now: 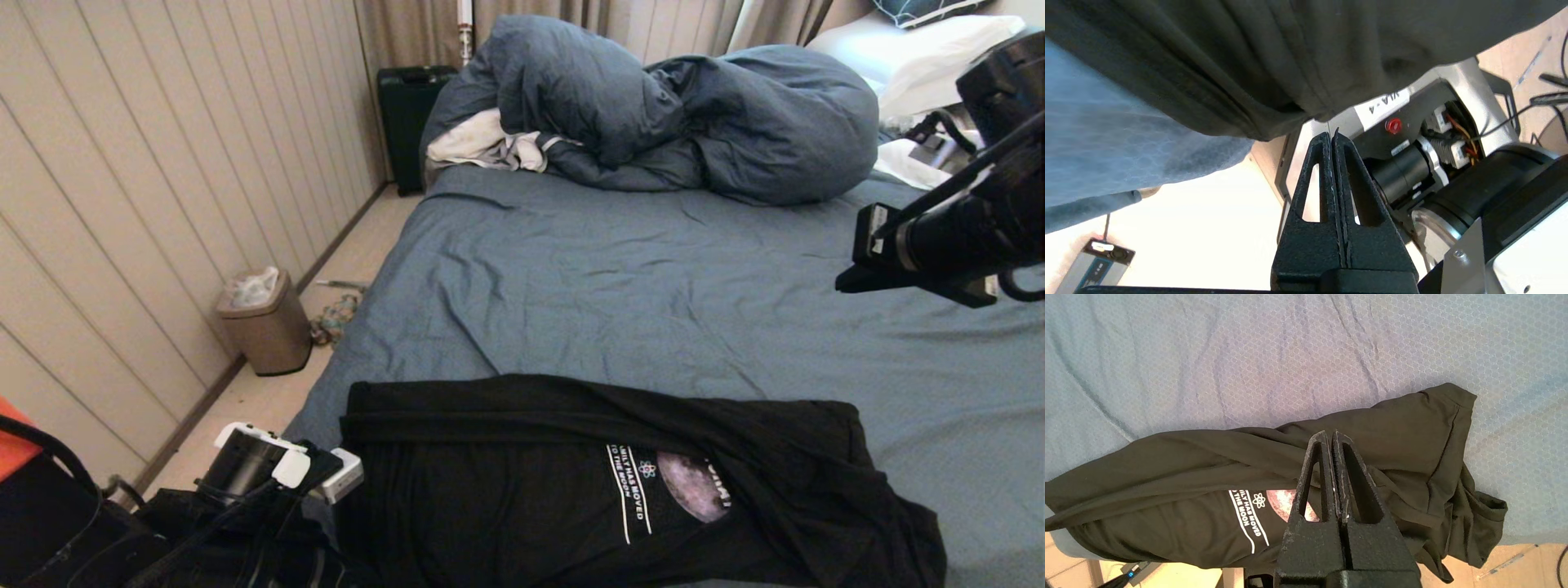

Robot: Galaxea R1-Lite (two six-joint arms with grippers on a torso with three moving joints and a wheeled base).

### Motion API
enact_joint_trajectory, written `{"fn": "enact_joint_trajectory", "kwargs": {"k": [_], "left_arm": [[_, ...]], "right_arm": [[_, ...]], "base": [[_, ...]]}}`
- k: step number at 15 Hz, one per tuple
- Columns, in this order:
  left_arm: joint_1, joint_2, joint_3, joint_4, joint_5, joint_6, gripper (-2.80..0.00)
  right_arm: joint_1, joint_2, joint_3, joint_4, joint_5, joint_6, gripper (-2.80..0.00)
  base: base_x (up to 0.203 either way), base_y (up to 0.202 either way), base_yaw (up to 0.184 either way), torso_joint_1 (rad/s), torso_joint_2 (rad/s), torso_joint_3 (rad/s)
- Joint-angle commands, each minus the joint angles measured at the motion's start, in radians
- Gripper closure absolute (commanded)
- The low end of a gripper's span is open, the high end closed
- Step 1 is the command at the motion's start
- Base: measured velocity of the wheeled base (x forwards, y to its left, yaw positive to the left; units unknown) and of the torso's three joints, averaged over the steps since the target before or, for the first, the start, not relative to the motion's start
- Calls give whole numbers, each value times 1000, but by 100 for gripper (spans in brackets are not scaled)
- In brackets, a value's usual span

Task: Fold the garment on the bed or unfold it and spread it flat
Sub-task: Fold the black T-shirt

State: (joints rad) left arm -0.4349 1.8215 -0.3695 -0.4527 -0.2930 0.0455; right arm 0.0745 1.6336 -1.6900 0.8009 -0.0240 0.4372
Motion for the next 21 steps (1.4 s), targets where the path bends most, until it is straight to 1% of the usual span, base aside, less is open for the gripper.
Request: {"fn": "enact_joint_trajectory", "kwargs": {"k": [1,4,6,8,10,13,15,16,18,19,21], "left_arm": [[-1,-50,-13,13,-2,0,0],[0,-123,-117,95,-2,0,0],[1,-150,-231,209,-5,-3,0],[6,-165,-358,331,-11,-35,0],[15,-166,-456,402,-12,-68,0],[40,-134,-574,478,-13,-76,0],[53,-114,-652,569,-15,-88,0],[54,-118,-650,594,-15,-89,0],[58,-130,-617,599,-15,-92,0],[81,-130,-596,599,-16,-94,0],[116,-140,-497,590,-17,-95,0]], "right_arm": [[1,5,1,4,1,-1,0],[-2,6,7,-20,10,-9,0],[-4,2,19,-37,20,-30,0],[-5,0,21,-37,46,-32,0],[-7,0,21,-38,64,-35,0],[-5,-1,23,-64,88,-35,0],[1,-3,27,-66,106,-35,0],[4,-4,39,-68,115,-35,0],[6,-19,63,-74,125,-42,0],[7,-24,82,-85,126,-52,0],[1,-28,129,-138,126,-57,0]], "base": [[0,0,0,0,0,0],[0,0,0,0,0,0],[0,0,0,0,0,0],[0,0,0,0,0,0],[0,0,0,0,0,0],[0,0,0,0,0,0],[0,0,0,0,0,0],[0,0,0,0,0,0],[0,0,0,0,0,0],[0,0,0,0,0,0],[0,0,0,0,0,0]]}}
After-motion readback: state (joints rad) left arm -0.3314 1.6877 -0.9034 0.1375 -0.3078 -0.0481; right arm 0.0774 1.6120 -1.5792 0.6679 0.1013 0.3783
